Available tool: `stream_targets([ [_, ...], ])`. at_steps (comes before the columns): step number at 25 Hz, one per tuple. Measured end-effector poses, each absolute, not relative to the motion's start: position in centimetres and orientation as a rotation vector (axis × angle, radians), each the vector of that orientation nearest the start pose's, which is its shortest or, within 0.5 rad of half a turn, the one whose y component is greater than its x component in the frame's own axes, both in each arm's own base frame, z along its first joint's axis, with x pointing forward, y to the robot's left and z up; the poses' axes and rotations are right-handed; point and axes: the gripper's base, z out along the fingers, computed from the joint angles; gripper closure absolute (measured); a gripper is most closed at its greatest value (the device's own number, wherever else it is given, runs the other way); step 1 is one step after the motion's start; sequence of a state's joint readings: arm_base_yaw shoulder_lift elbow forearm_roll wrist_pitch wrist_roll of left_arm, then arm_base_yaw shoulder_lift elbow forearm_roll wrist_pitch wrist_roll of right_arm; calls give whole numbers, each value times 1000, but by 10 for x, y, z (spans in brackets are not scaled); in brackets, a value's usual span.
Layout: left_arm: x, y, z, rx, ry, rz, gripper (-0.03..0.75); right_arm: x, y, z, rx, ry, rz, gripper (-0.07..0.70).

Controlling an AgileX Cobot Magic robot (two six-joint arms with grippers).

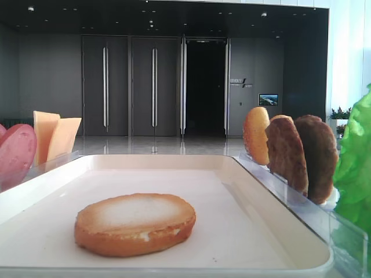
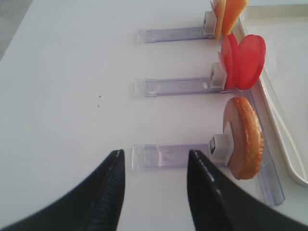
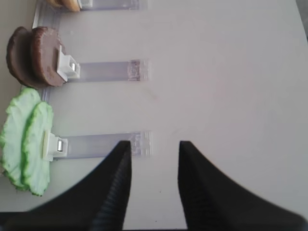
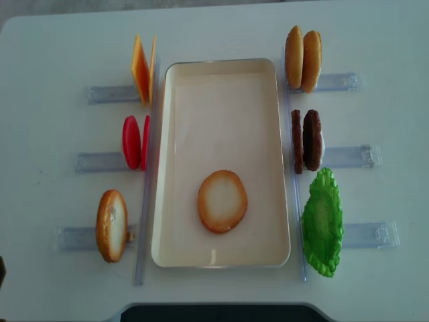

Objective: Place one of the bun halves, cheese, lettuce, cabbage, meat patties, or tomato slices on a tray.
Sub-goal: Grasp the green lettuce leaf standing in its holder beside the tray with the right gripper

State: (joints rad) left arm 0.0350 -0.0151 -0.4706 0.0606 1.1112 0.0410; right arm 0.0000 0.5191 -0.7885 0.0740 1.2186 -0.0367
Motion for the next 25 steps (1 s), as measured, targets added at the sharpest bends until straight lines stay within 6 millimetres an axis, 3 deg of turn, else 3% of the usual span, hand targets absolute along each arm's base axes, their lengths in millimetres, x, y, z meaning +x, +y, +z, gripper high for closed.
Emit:
stream_targets([
  [3,-6,5,265,2,2110,119,388,95,9,335,-34,2554,126,397],
  [8,-6,5,265,2,2110,119,388,133,16,317,-19,2725,242,397],
  [12,-6,5,265,2,2110,119,388,128,18,320,-21,2697,283,397],
  [16,-6,5,265,2,2110,119,388,111,32,332,-63,2615,431,397],
  [21,-6,5,265,2,2110,119,388,101,56,332,-167,2657,562,397],
  [25,-6,5,265,2,2110,119,388,95,74,327,-242,2736,544,397],
])
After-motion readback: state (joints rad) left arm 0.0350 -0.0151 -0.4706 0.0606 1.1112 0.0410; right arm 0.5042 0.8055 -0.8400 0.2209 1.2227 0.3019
